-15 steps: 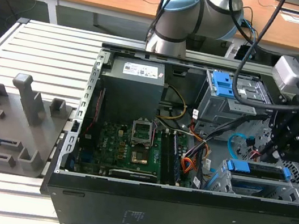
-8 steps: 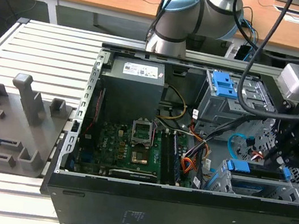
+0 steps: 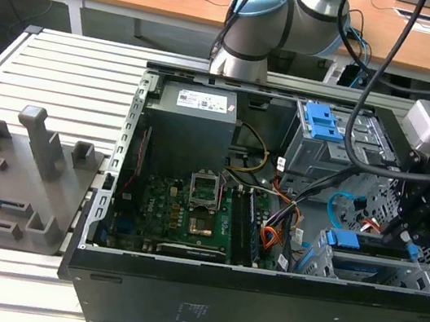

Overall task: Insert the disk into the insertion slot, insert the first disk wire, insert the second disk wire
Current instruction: 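Insert the first disk wire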

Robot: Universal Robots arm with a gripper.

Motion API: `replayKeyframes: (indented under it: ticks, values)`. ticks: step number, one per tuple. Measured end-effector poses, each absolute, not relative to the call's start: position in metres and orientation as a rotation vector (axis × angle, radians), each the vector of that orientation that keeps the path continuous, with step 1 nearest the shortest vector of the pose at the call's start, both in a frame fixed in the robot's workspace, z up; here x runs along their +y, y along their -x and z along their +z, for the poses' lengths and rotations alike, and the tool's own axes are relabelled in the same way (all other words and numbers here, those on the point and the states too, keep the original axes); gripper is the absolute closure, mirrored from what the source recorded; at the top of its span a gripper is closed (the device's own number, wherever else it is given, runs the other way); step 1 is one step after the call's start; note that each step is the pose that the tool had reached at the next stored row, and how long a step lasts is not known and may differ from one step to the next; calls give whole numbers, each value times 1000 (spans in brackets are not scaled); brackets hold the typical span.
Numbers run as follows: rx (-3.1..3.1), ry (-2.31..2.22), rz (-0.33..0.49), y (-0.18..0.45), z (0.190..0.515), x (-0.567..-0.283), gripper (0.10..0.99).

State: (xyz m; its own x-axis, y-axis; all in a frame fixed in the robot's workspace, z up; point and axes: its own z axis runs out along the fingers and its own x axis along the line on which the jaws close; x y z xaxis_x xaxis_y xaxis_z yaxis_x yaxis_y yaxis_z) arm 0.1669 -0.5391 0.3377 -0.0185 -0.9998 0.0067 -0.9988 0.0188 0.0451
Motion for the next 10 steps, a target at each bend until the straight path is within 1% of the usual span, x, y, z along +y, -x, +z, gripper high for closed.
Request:
replayKeyframes:
  ticks: [10]
  values:
    - [-2224,-2184,-57,-164,340,-539,910]
